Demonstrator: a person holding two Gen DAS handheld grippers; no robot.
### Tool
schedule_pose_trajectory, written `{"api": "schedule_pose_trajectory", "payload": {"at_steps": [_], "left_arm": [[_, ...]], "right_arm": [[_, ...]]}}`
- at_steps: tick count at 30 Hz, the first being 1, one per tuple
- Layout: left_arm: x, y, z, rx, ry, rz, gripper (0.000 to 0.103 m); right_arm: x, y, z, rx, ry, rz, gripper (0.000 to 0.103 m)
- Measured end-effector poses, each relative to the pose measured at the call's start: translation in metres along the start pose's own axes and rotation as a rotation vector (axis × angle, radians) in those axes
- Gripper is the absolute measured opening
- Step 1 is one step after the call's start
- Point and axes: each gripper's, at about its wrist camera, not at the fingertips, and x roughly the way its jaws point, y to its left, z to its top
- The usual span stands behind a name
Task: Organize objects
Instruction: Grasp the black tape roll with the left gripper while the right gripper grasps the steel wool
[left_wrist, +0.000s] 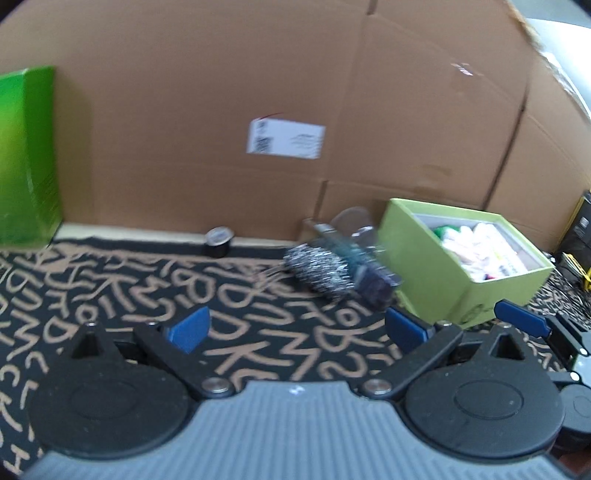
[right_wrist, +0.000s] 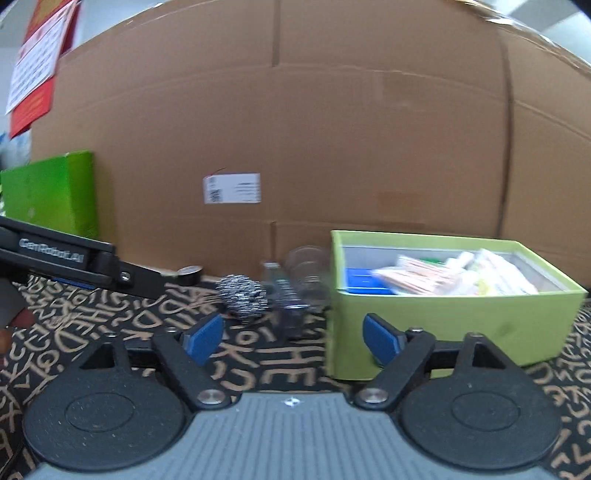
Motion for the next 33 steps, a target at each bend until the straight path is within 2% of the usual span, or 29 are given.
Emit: {"api": "schedule_pose_trajectory", "payload": {"at_steps": [4, 8, 10, 13, 18, 20, 21, 23, 28, 33], "left_arm": [[0.005, 0.019, 0.004, -0.023, -0.004, 0.003, 0.103], [0.014, 0.031, 0.009, -0.014, -0.016, 0.022, 0.103], [0.017, 0.037, 0.011, -0.009, -0.019, 0.022, 0.103], [0.027, 0.045, 0.018, 0.002, -0.017, 0.040, 0.103], [0.051, 0.061, 0.034, 0.004, -0.021, 0.065, 0.102], [0.064, 0.064, 0.041, 0.003, -0.021, 0.075, 0.100], [0.072, 0.065, 0.044, 0.007, -0.019, 0.082, 0.098], [0.087, 0.065, 0.050, 0.014, -0.015, 0.092, 0.095], [0.123, 0.063, 0.058, 0.057, 0.003, 0.118, 0.084], [0.153, 0.062, 0.061, 0.070, 0.046, 0.143, 0.078]], "right_arm": [[0.023, 0.019, 0.009, -0.034, 0.023, 0.042, 0.077], [0.048, 0.033, 0.017, -0.070, 0.028, 0.058, 0.076], [0.066, 0.039, 0.021, -0.093, 0.041, 0.057, 0.076], [0.094, 0.048, 0.023, -0.142, 0.062, 0.053, 0.069], [0.135, 0.056, 0.024, -0.179, 0.119, 0.045, 0.068], [0.147, 0.058, 0.024, -0.195, 0.142, 0.036, 0.063], [0.151, 0.058, 0.024, -0.202, 0.155, 0.030, 0.061], [0.154, 0.057, 0.024, -0.203, 0.166, -0.001, 0.044], [0.145, 0.048, 0.025, -0.149, 0.170, 0.019, 0.039], [0.141, 0.044, 0.024, -0.117, 0.172, 0.029, 0.038]]}}
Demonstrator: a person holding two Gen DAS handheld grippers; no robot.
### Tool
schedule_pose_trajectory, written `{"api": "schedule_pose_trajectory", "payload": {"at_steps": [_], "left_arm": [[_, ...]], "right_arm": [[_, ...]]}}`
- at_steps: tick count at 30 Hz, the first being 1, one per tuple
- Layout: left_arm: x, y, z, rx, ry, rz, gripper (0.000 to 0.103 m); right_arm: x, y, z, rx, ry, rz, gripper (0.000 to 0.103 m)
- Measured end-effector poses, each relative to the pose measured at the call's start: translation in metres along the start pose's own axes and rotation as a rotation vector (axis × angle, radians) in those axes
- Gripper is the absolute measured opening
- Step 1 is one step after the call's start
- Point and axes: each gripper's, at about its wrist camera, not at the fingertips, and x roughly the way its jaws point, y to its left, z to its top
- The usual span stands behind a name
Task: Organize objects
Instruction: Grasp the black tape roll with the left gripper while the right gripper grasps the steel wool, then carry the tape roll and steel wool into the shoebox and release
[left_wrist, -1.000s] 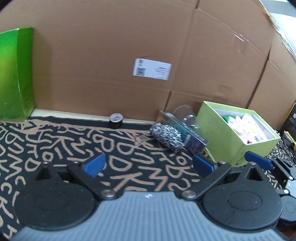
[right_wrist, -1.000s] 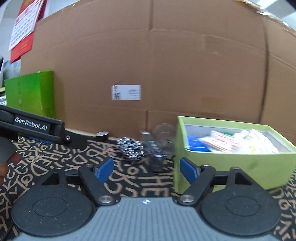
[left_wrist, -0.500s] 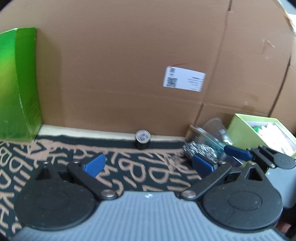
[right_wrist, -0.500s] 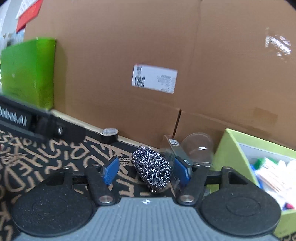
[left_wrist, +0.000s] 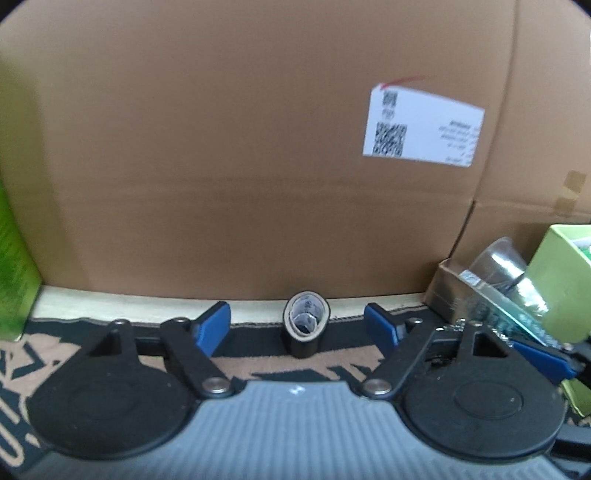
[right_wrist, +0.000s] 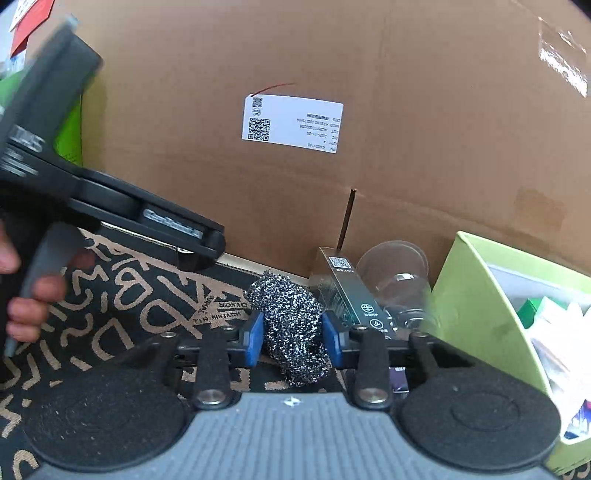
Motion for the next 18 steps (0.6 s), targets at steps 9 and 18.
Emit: {"api": "schedule_pose_trajectory", "payload": {"at_steps": [9, 18], "left_arm": [[0.014, -0.002, -0.003, 0.023, 0.056, -0.006, 0.033], [-0.001, -0.009, -0.008, 0.036, 0.059, 0.006, 0.031]], "right_arm": [[0.002, 0.000, 0.001, 0.019, -0.002, 0.005, 0.037], [-0.010, 0.001, 0.001, 0.048, -0.012, 0.028, 0.035]]}}
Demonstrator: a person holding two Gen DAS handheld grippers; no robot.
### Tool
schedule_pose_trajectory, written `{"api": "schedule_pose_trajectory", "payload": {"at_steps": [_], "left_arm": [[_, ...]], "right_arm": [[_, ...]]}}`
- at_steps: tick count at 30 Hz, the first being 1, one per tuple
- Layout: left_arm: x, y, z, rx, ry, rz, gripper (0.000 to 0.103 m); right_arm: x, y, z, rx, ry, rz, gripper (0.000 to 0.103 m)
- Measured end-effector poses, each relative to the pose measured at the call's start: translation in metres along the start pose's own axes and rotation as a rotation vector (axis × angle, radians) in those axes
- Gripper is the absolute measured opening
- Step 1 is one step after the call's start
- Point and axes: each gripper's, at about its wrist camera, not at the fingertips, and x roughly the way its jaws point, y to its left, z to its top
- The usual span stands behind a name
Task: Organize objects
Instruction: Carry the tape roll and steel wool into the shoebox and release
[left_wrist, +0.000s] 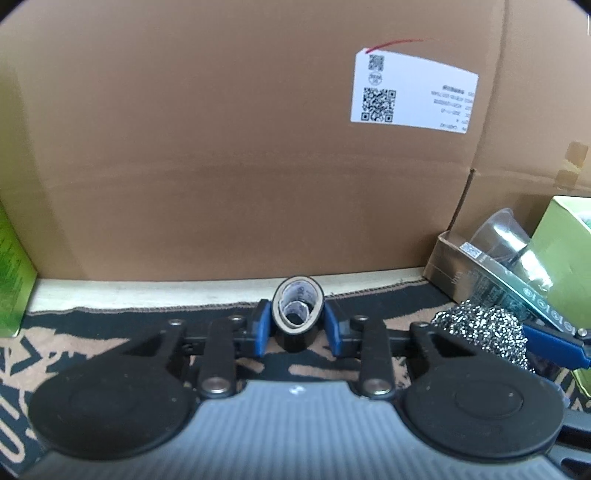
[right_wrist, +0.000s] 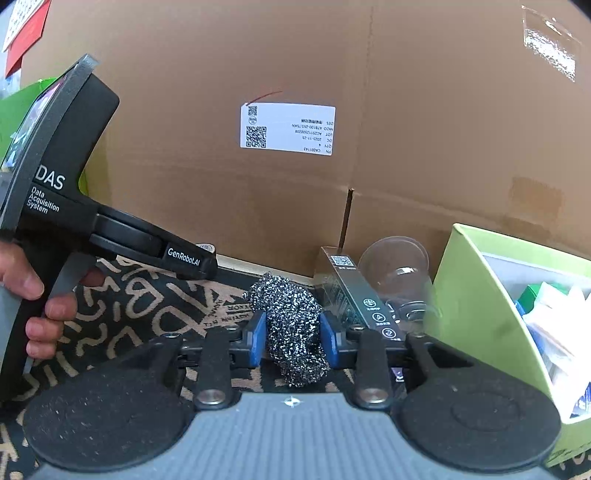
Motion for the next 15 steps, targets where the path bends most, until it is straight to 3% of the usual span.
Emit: {"api": "schedule_pose_trajectory", "payload": {"at_steps": [9, 15], "left_arm": [[-0.045, -0.014, -0.004, 0.023, -0.033, -0.013, 0.031], [-0.086, -0.036, -0.001, 0.031, -0.073, -0.078, 0.030]], "right_arm": [[-0.045, 0.000, -0.003, 0.047, -0.062, 0.041, 0.035], [-0.096, -0.016, -0.010, 0.117, -0.154, 0.045, 0.035]]}}
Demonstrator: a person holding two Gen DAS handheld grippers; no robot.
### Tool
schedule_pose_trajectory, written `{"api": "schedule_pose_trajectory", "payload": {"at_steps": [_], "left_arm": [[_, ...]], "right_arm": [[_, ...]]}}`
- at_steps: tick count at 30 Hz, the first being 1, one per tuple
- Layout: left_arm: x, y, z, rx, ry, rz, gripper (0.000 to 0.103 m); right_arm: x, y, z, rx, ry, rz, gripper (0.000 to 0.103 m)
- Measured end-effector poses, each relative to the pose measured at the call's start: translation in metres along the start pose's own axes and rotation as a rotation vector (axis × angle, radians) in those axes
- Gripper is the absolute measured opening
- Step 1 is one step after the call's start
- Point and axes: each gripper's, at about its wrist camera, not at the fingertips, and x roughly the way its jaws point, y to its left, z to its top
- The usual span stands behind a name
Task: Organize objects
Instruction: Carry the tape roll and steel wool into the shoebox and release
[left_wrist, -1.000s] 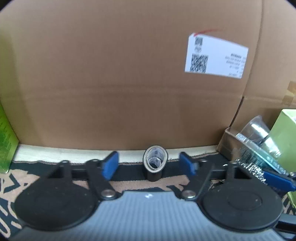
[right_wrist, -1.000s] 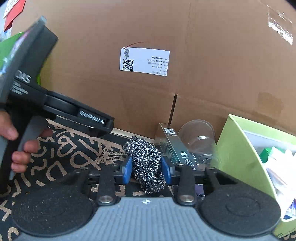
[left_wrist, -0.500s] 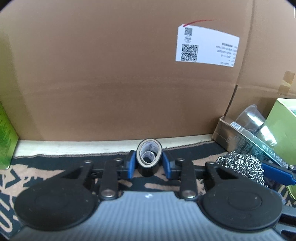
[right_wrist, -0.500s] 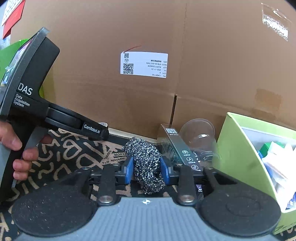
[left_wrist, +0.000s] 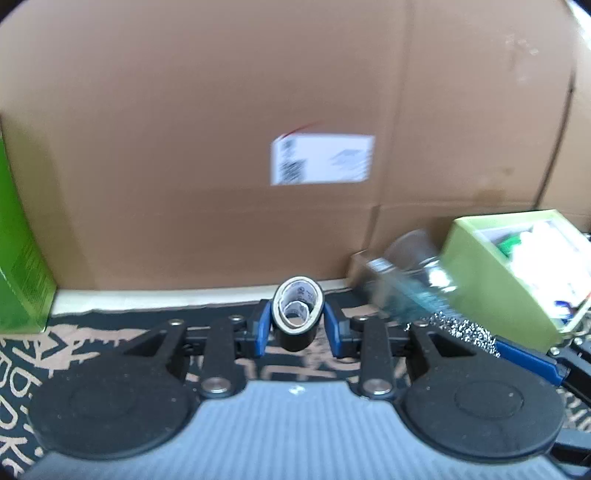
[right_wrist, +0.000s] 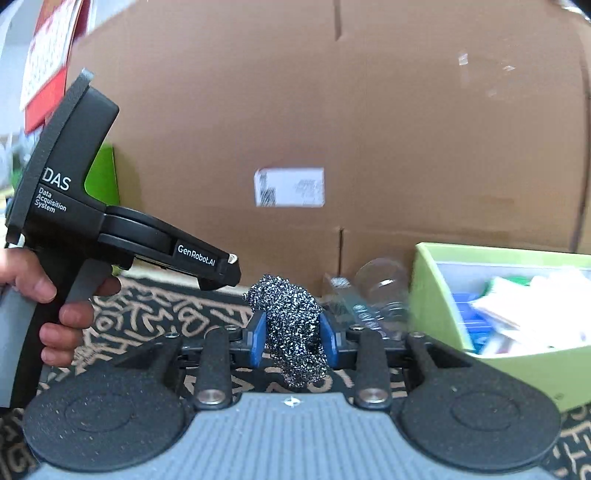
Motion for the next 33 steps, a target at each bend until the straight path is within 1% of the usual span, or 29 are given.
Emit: {"api": "schedule_pose_trajectory", "payload": {"at_steps": [3, 6, 8, 12, 16, 19, 22, 24, 27, 30, 33], "left_arm": [[-0.015, -0.015, 0.003, 0.022, -0.023, -0.042, 0.031], [-0.029, -0.041, 0.013, 0.042, -0.044, -0.111, 0.031], [-0.035, -0.061, 0.017, 0.070, -0.056, -0.157, 0.030], [-0.032, -0.108, 0.019, 0.128, -0.081, -0.223, 0.031], [-0.036, -0.144, 0.021, 0.144, -0.093, -0.284, 0.030], [-0.029, -0.166, 0.021, 0.141, -0.086, -0.315, 0.031], [-0.016, -0.185, 0.022, 0.143, -0.082, -0.319, 0.031], [-0.009, -0.194, 0.023, 0.139, -0.087, -0.316, 0.031], [0.009, -0.201, 0.024, 0.111, -0.072, -0.311, 0.031], [0.022, -0.205, 0.023, 0.105, -0.056, -0.296, 0.031], [0.031, -0.207, 0.021, 0.118, -0.055, -0.276, 0.031]], "right_arm": [[-0.022, -0.016, 0.004, 0.038, -0.049, -0.018, 0.035], [-0.040, -0.036, 0.009, 0.059, -0.093, -0.066, 0.035], [-0.053, -0.053, 0.013, 0.073, -0.125, -0.113, 0.035], [-0.072, -0.088, 0.017, 0.106, -0.171, -0.215, 0.035], [-0.084, -0.122, 0.020, 0.127, -0.193, -0.311, 0.035], [-0.087, -0.145, 0.022, 0.134, -0.202, -0.372, 0.035], [-0.082, -0.162, 0.024, 0.147, -0.199, -0.404, 0.035], [-0.077, -0.172, 0.024, 0.153, -0.203, -0.411, 0.035], [-0.062, -0.180, 0.024, 0.151, -0.205, -0.411, 0.035], [-0.044, -0.183, 0.021, 0.114, -0.204, -0.407, 0.035], [-0.025, -0.182, 0.017, 0.070, -0.181, -0.407, 0.036]]}}
